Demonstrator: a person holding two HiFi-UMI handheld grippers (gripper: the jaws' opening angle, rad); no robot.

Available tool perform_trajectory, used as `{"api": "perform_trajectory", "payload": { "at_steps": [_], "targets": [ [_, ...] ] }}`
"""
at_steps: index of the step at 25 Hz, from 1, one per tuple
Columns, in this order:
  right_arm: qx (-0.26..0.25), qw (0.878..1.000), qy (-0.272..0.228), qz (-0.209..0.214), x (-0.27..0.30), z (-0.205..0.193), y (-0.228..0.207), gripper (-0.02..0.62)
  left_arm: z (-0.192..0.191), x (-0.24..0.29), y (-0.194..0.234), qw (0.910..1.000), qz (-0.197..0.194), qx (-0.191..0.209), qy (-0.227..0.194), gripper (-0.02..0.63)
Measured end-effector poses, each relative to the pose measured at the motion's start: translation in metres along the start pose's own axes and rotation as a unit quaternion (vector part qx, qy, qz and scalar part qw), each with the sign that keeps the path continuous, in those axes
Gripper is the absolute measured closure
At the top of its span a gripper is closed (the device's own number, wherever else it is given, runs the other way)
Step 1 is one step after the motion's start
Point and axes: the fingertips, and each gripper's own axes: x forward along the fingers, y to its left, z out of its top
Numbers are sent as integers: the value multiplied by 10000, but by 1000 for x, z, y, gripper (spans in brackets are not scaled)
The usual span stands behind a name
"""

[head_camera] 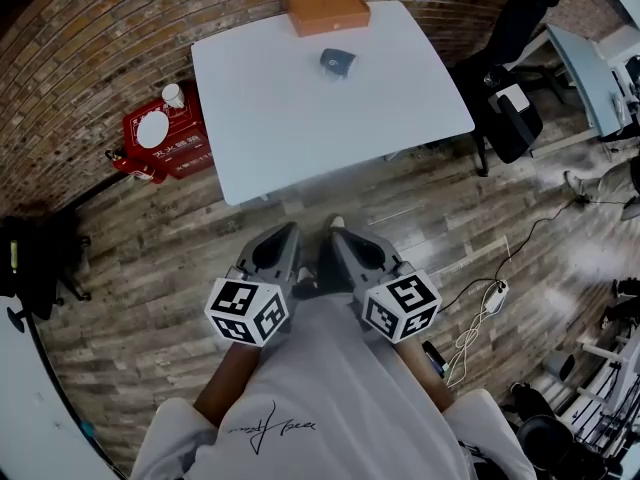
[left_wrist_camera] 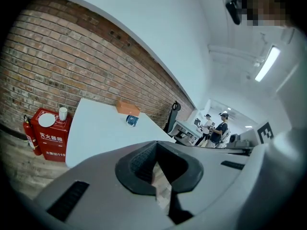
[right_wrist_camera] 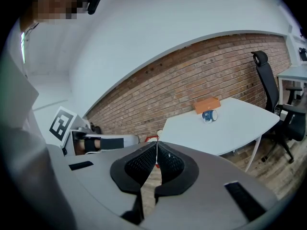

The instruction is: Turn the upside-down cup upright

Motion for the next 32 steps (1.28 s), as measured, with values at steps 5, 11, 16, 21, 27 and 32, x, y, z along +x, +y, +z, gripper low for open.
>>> {"api": "perform_trajectory", "payload": {
  "at_steps": [5,11,16,21,27,32],
  "targets": [
    [84,9998,23,-167,9,6,-16,575,7,13,6,10000,54,-19,24,595],
    [108,9997,156,-160,18,12,-35,575,13,32,17,9998,141,-5,146,595],
    [124,9996,218,-147,27,19,-51,575,14,52,21,9995,175,-35,249,595],
    [118,9994,290,-114,37,29,-68,575,23,75,22,9994,188,-84,266,595],
    [159,9992,332,-127,47,38,-92,574,32,101,22,9993,154,-52,323,595],
    [200,9993,292,-127,55,48,-108,575,39,122,22,9991,121,-40,400,595]
  ]
}}
